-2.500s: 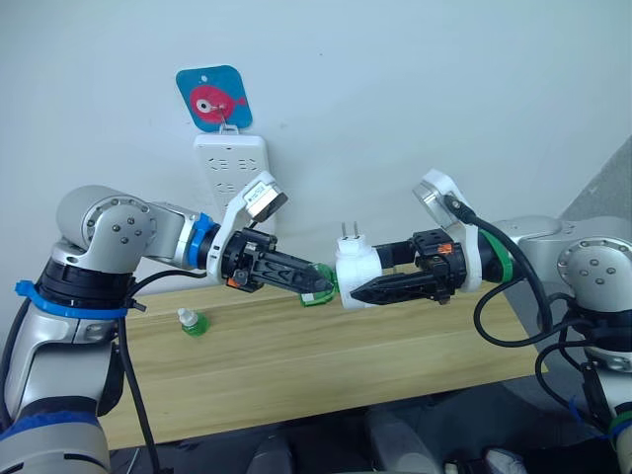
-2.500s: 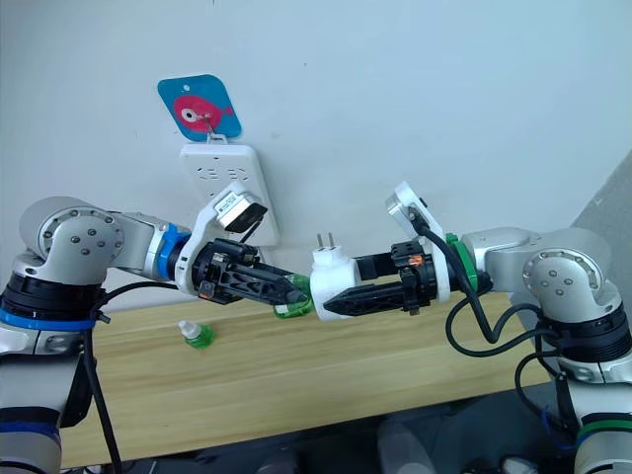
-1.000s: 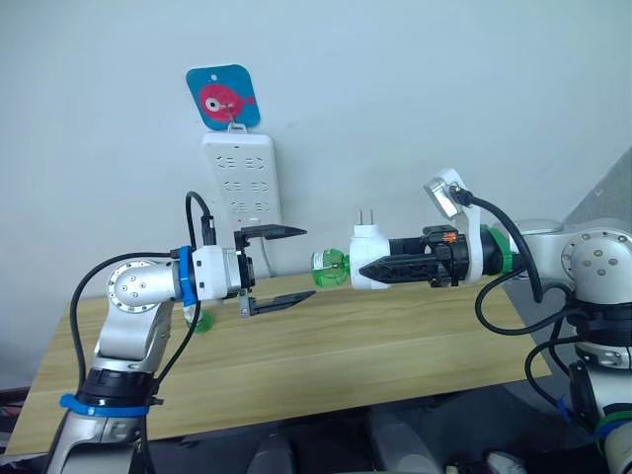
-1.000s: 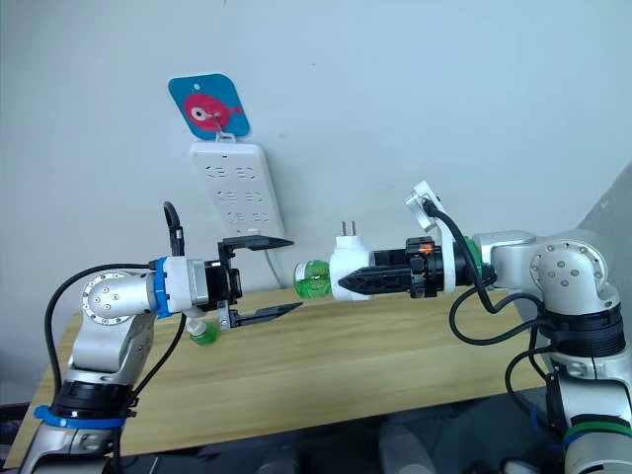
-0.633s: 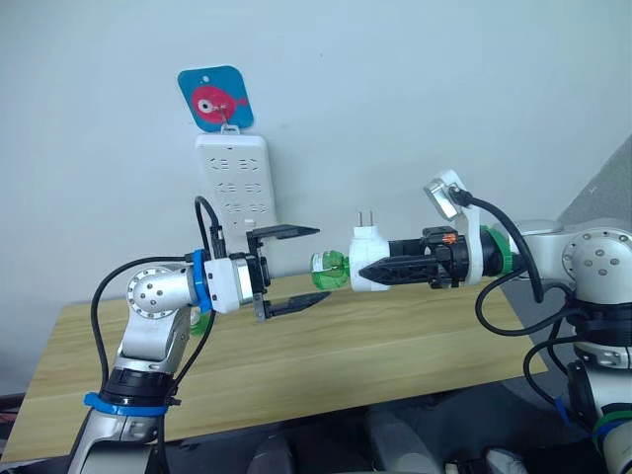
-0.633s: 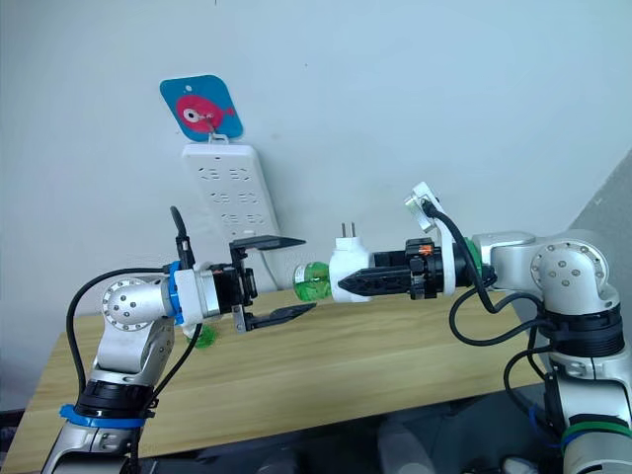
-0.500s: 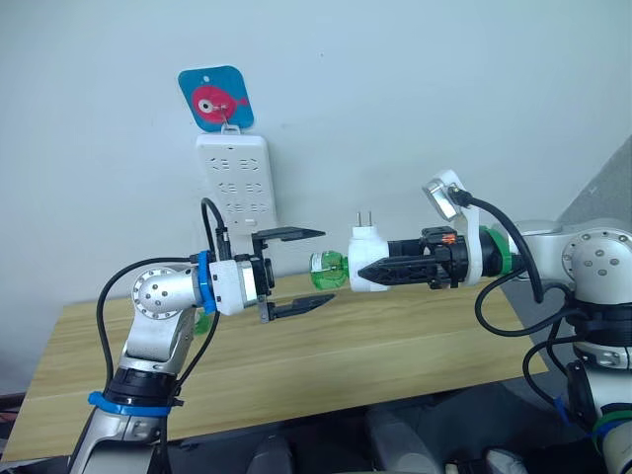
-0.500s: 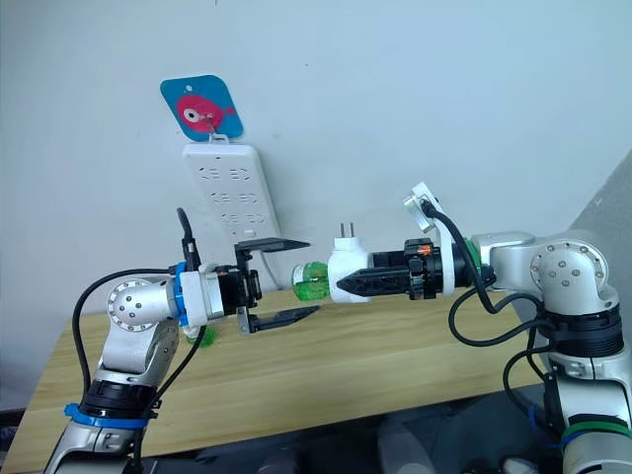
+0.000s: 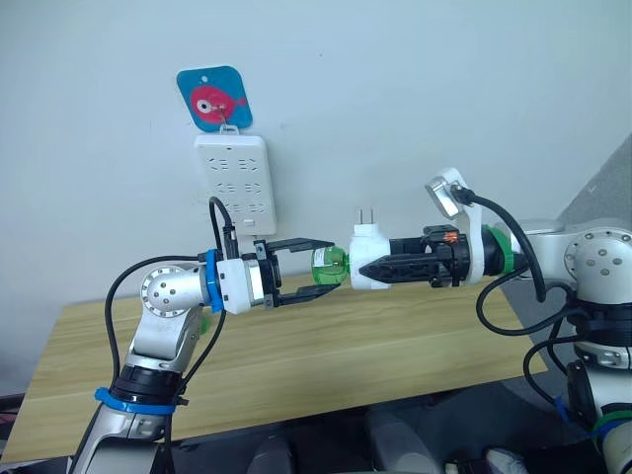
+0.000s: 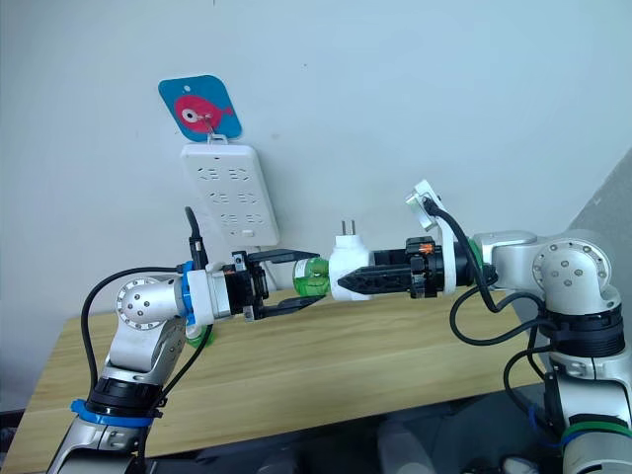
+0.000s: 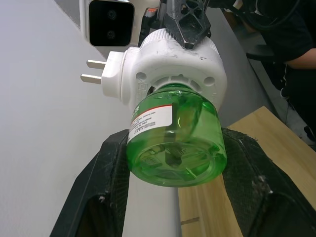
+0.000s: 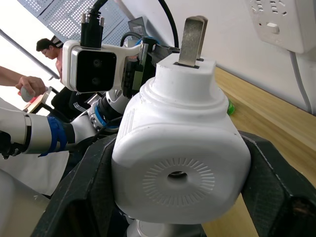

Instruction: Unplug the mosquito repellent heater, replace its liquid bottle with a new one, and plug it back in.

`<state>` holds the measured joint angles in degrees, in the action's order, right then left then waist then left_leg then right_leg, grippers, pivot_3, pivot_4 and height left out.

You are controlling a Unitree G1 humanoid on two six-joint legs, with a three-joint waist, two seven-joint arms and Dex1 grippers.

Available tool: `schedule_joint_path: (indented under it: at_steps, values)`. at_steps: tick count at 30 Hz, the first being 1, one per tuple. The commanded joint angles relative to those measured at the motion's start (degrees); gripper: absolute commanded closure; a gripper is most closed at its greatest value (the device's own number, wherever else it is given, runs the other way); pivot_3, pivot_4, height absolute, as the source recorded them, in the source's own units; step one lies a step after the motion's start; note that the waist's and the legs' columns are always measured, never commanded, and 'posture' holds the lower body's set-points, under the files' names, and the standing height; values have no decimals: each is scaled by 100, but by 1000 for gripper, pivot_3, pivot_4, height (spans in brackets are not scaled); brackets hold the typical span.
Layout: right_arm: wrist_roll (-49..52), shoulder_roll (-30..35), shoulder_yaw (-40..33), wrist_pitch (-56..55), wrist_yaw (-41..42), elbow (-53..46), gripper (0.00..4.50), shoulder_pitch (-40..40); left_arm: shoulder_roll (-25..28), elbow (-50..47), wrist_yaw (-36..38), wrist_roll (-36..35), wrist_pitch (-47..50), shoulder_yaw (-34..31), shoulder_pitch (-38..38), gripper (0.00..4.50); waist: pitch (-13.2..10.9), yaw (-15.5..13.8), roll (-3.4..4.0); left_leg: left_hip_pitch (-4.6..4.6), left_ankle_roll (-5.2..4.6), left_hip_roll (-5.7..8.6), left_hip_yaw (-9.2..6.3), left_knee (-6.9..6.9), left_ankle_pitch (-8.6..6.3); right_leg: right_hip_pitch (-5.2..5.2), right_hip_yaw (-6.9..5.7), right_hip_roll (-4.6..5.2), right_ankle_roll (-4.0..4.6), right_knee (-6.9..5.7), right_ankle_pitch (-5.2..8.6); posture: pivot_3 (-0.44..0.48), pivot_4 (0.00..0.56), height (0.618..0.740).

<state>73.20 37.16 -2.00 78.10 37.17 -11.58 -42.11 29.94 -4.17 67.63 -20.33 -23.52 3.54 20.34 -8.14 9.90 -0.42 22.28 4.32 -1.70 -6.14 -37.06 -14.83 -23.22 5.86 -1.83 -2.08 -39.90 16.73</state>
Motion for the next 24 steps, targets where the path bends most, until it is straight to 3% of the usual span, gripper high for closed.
schedule_joint_path:
  at_steps: [1,6,15,19,24]
  values:
    - [124,15,-168,-8,48,-173,1471,-164,279,-515,128,-389,644,75,-31,2224,0,5,0,0,0,0,0,0,0,0,0,0,0,0,0,-183,100,736]
    - [99,108,-179,22,185,-203,1471,-171,1058,-1090,232,-963,2657,211,151,2224,0,57,0,0,0,-1,-4,2,0,0,-3,-1,-1,-1,1,-169,102,736]
    - [-140,322,33,-121,634,-545,1471,-184,2198,-1272,68,-2854,7324,277,1447,2224,-6,121,0,1,0,0,-8,6,0,-2,-10,-3,1,0,4,-168,106,736]
    - [-256,334,58,-210,744,-673,1471,-141,2067,-1194,-165,-3276,8075,101,1690,2225,-7,132,2,0,-1,-1,-7,10,-1,-4,-11,-3,3,2,6,-175,106,736]
    - [-313,341,31,-215,762,-707,1471,-93,2029,-1089,-174,-3138,8026,-15,1463,2225,-8,127,1,0,0,-1,-7,8,0,-4,-9,-3,3,1,6,-178,106,736]
